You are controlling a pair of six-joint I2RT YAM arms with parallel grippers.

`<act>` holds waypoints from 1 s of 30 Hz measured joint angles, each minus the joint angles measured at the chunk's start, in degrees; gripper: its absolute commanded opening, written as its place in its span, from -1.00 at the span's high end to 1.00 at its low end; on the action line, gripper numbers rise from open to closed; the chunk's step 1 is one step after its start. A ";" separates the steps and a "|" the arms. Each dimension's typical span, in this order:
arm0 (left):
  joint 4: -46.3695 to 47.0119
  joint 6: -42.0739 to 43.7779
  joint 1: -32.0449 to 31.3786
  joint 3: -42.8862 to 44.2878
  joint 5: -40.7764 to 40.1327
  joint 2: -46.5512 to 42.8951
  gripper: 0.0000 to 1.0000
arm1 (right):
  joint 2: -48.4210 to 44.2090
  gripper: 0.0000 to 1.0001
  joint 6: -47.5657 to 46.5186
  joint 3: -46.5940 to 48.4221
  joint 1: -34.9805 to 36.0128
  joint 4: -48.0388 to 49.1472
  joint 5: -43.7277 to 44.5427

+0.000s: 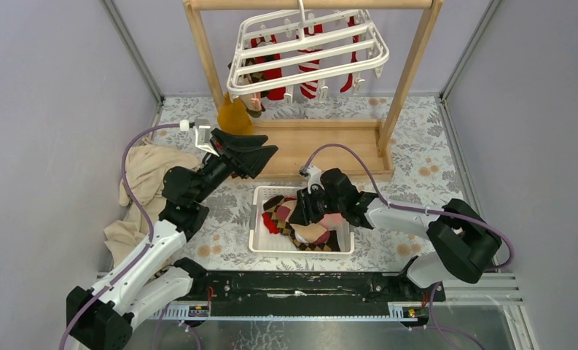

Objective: Remove the socks clipped to the hanger
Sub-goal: Place the sock in the bin.

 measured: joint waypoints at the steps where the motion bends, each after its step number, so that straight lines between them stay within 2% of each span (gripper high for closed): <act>1: -0.96 0.39 -0.94 -0.31 -0.52 -0.59 -0.33 | -0.13 0.03 -0.04 0.17 0.35 -0.39 0.61; 6: -6.69 2.71 -5.49 -1.22 -4.28 -2.89 -0.33 | -4.63 -0.23 -1.03 2.97 1.90 -6.21 4.35; 10: -11.04 4.09 -8.44 -1.68 -7.32 -4.22 -0.33 | -11.10 -0.31 -2.51 6.10 2.23 -11.96 7.28; 16: -15.43 5.07 -10.93 -3.08 -10.10 -6.36 -0.33 | -18.93 -0.31 -4.50 8.15 2.29 -20.48 14.99; 21: -17.31 5.40 -12.66 -4.07 -11.21 -6.93 -0.33 | -19.74 -0.24 -4.79 7.74 2.34 -25.73 22.58; 25: -18.67 5.38 -14.16 -5.09 -11.98 -6.84 -0.33 | -18.18 -0.12 -3.28 5.53 2.34 -26.16 26.01; 30: -20.63 5.38 -16.06 -5.84 -12.35 -6.82 -0.34 | -12.90 -0.09 -0.17 0.39 2.34 -21.22 26.62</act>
